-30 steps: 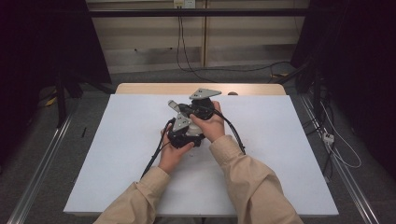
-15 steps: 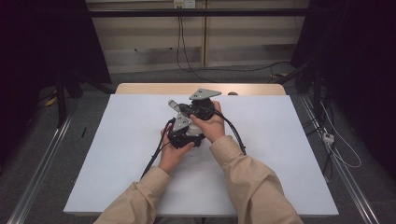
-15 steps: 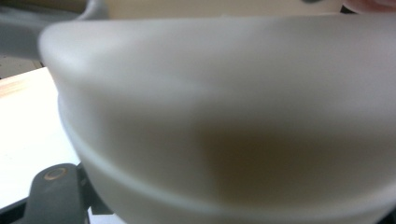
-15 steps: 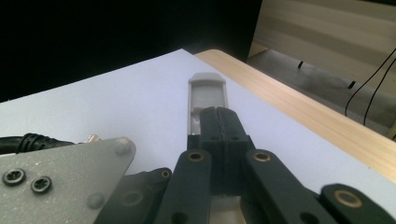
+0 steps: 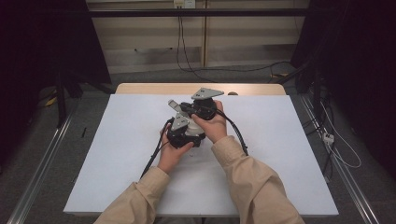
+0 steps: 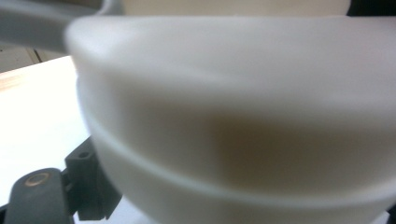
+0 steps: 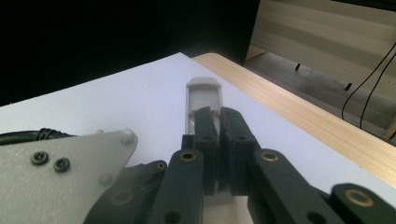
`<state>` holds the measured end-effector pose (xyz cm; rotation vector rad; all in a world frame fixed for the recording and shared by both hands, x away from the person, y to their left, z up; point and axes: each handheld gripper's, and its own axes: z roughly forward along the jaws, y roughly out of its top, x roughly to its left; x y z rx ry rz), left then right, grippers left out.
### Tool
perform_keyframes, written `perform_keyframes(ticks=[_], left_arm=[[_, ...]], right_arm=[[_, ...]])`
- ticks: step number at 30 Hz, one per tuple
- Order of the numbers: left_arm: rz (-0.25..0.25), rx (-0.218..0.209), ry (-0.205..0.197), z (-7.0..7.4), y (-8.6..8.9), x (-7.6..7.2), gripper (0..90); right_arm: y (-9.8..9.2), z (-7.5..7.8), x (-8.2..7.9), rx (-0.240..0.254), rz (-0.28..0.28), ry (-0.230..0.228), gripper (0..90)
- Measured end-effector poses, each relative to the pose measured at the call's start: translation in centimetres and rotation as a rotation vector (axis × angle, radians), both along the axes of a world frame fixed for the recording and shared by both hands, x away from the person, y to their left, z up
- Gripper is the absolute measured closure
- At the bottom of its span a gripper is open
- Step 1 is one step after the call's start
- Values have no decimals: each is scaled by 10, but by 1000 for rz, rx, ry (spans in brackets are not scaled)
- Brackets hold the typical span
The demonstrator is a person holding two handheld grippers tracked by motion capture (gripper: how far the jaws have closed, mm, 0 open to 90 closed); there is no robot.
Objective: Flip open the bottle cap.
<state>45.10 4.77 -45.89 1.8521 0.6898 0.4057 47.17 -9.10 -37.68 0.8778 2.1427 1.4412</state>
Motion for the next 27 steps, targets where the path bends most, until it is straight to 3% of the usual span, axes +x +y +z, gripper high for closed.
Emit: perform_keyframes(ticks=[3,6,13,18,22,27], left_arm=[[2,11,-7,2,2,-1,101],[-1,9,-1,4,3,-2,93],[-14,13,15,8,10,-6,81],[-8,16,22,11,17,-9,71],[-17,28,9,15,22,-15,70],[-23,16,24,17,31,-19,70]], right_arm=[[-2,1,-1,8,-4,-4,812],[-4,2,-3,19,-4,13,726],[-9,6,-10,30,-14,5,547],[-16,7,-13,68,-22,18,391],[-21,8,-19,68,-24,27,294],[-27,9,-25,56,-26,25,220]])
